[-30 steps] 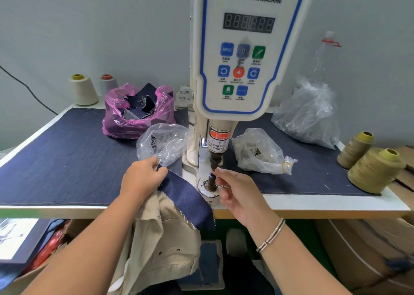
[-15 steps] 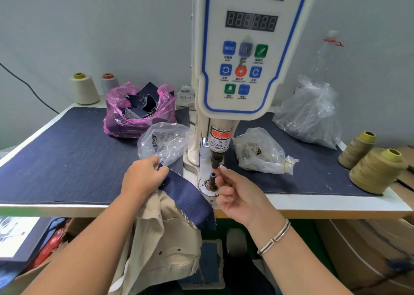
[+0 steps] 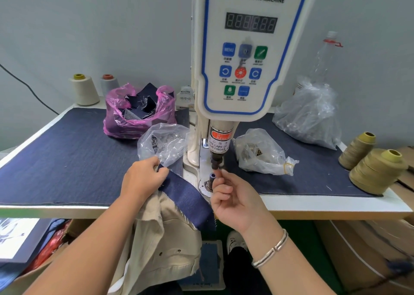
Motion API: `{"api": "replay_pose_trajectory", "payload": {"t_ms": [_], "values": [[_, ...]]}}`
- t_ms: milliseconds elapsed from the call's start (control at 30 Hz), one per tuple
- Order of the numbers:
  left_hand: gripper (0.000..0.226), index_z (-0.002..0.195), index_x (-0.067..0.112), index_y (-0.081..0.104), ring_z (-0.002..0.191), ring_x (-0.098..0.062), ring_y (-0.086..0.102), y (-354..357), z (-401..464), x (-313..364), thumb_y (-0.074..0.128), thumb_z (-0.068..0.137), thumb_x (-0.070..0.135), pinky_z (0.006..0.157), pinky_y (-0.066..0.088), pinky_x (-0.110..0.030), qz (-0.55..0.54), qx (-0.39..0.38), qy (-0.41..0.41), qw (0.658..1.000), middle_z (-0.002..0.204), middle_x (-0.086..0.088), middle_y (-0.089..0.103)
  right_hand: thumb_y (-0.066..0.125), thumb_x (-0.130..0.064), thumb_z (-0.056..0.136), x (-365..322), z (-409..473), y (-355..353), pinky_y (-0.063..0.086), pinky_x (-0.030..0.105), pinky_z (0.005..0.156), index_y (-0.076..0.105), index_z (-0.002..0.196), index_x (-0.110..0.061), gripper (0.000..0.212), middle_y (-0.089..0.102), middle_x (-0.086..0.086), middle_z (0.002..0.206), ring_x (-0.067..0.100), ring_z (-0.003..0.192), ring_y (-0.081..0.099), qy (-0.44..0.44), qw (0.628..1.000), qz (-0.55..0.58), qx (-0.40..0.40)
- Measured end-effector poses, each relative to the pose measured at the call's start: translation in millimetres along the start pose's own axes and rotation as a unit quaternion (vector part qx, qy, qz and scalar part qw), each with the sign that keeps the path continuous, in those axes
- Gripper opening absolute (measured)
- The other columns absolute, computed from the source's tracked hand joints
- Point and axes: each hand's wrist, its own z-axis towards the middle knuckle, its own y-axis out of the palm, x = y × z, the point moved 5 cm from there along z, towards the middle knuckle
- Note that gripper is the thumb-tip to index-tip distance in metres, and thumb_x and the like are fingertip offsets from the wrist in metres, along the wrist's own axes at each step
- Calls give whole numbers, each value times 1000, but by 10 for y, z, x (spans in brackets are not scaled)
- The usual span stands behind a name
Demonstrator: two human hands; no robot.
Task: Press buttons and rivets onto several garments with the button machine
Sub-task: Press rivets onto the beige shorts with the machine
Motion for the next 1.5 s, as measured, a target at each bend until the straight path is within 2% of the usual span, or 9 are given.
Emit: {"api": "replay_pose_trajectory", "payload": {"t_ms": [133, 233, 333, 400, 500, 633, 733, 1067, 1500], "values": [[26, 60, 17, 30, 55, -23, 38, -43, -41, 49, 48, 68, 33, 49, 26, -30, -12, 14, 19, 1000, 53, 0, 41, 50, -12, 91, 237, -56, 60, 27, 14, 30, 69, 87, 0, 23, 49, 0, 52, 6, 30, 37, -14, 1000, -16, -11], [28, 62, 16, 36, 61, -27, 44, -37, -42, 28, 54, 75, 32, 51, 27, -31, -7, 7, 14, 1000, 56, 1, 46, 55, -12, 90, 452, 68, 317, 29, 15, 33, 73, 85, -4, 20, 47, -1, 52, 7, 35, 36, -35, 983, -176, -39], [18, 61, 30, 45, 68, -28, 53, -36, -48, 2, 53, 76, 35, 57, 33, -32, -20, -8, 5, 1000, 64, 3, 55, 56, -9, 90, 477, 439, 670, 32, 15, 39, 67, 89, -7, 11, 49, -1, 56, 6, 38, 41, -132, 917, -375, -29], [23, 61, 29, 44, 69, -30, 55, -30, -34, -2, 52, 83, 33, 57, 34, -33, -26, -2, 12, 1000, 66, -2, 58, 50, -10, 92, 371, 747, 895, 42, 22, 52, 68, 101, -5, 20, 57, 3, 63, 13, 46, 53, -222, 821, -526, -2], [28, 62, 15, 46, 66, -32, 55, -34, -17, -40, 56, 85, 29, 52, 32, -33, -32, 18, -1, 999, 62, -5, 57, 46, -4, 91, 203, 1153, 1126, 46, 32, 77, 70, 93, -1, 25, 68, 14, 91, 31, 83, 59, -316, 603, -731, 45], [28, 62, 14, 46, 64, -30, 53, -33, -12, -29, 54, 81, 34, 51, 32, -32, -45, 17, -2, 999, 60, -4, 55, 50, -3, 89, 140, 1454, 1240, 44, 33, 72, 67, 103, -4, 22, 66, 15, 106, 33, 99, 62, -342, 370, -859, 87], [24, 65, 13, 49, 64, -31, 52, -29, -5, -43, 53, 81, 31, 50, 32, -33, -43, 18, 0, 999, 61, -4, 57, 51, -4, 90, 251, 1614, 1281, 43, 33, 74, 65, 108, -9, 24, 66, 11, 110, 30, 103, 62, -343, 256, -901, 73], [25, 64, 12, 52, 68, -33, 54, -4, 15, -66, 57, 83, 27, 53, 31, -32, -36, 13, -20, 999, 65, -7, 59, 49, -4, 91, 346, 1794, 1339, 40, 31, 70, 64, 109, -14, 26, 66, 4, 110, 24, 103, 64, -386, 145, -909, 60], [25, 62, 15, 52, 66, -30, 55, 4, 26, -71, 58, 82, 30, 53, 34, -32, -19, 18, -23, 999, 65, -5, 60, 45, -4, 91, 375, 1838, 1358, 39, 31, 67, 61, 114, -12, 29, 66, 5, 111, 25, 103, 64, -401, 104, -909, 45]]}}
